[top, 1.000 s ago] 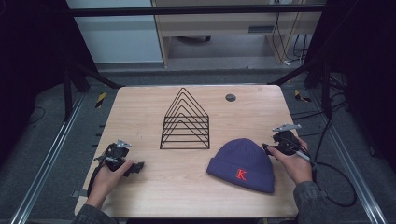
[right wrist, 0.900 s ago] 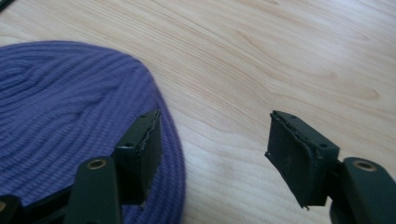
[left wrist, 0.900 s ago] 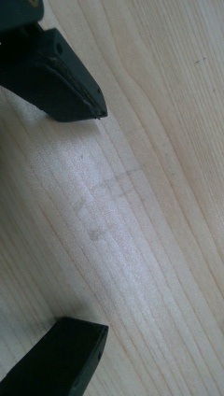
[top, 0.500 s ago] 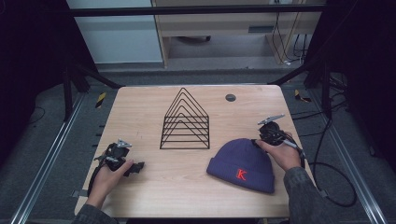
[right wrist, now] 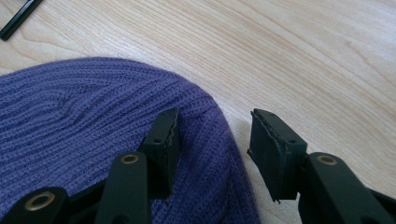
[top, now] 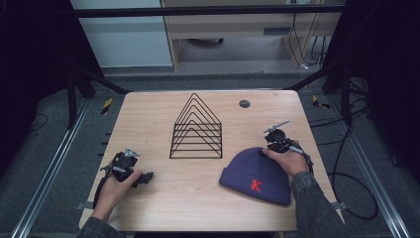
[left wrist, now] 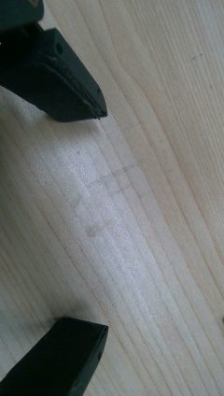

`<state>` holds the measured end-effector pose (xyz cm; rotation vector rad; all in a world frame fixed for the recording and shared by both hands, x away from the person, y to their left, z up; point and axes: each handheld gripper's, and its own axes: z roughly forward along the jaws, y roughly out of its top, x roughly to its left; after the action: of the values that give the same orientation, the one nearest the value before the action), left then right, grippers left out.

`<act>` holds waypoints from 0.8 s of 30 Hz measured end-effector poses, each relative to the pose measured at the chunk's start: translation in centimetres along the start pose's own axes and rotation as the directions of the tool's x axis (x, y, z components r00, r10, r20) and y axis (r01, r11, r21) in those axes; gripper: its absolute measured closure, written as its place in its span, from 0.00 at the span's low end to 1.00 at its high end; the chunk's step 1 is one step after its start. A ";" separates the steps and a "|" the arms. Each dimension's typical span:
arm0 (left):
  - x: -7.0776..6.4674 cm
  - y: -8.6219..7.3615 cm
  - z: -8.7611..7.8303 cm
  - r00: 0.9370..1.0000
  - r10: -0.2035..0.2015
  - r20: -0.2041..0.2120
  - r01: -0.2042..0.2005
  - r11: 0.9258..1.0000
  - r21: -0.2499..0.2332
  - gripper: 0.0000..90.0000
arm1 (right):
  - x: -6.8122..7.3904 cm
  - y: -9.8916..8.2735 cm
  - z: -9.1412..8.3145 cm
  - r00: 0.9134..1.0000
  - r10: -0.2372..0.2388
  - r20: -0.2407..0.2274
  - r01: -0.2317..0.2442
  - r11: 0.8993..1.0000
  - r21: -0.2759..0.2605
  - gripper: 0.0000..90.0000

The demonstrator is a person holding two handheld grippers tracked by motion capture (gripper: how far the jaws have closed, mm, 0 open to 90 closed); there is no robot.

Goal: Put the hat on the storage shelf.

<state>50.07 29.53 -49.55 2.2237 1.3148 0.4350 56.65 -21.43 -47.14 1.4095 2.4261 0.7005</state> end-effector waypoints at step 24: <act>-0.2 0.1 0.0 1.000 0.017 0.002 -0.017 1.000 -0.003 0.00 | 1.3 -0.2 -5.4 0.995 -0.059 -0.080 0.048 0.989 -0.137 0.91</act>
<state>50.06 29.36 -49.55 2.2334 1.2944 0.4405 53.46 -21.86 -42.57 1.2824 2.4180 0.9089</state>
